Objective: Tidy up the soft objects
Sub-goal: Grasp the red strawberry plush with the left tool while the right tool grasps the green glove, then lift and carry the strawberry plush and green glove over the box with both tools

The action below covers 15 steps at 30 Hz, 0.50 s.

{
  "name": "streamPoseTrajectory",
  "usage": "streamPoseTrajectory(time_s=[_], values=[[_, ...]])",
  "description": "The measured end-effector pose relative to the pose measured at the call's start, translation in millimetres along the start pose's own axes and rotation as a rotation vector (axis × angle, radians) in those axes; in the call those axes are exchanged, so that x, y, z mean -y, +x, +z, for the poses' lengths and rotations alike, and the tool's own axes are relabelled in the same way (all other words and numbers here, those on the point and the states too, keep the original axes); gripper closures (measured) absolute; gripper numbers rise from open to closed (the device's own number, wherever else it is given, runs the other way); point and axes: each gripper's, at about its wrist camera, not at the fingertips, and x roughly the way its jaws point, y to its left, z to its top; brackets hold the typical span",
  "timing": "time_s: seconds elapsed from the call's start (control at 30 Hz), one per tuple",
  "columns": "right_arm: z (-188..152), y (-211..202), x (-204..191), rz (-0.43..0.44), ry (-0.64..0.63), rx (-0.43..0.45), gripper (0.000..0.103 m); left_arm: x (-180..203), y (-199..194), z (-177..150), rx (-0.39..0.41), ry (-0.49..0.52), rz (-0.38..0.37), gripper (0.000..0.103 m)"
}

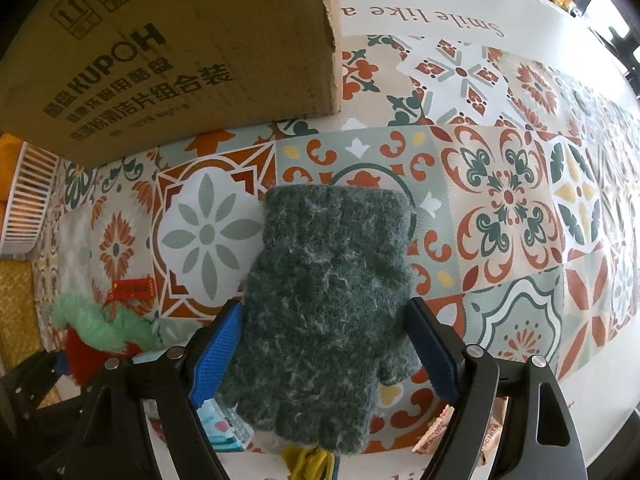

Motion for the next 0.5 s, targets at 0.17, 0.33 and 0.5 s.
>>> streamPoseTrajectory(time_s=[0.17,0.33,0.5], values=[[-8,-7,11,0.035,-0.001,0.020,0.057,12,-2,1,0.007,0.002,-0.004,0.067],[-9,-13,10,0.073,-0.036,0.011,0.071,17,-29,5,0.064,0.027,0.039,0.067],[-16,-24,5,0.115,-0.042,0.019,0.072,23,-51,1,0.127,0.042,0.044,0.067]])
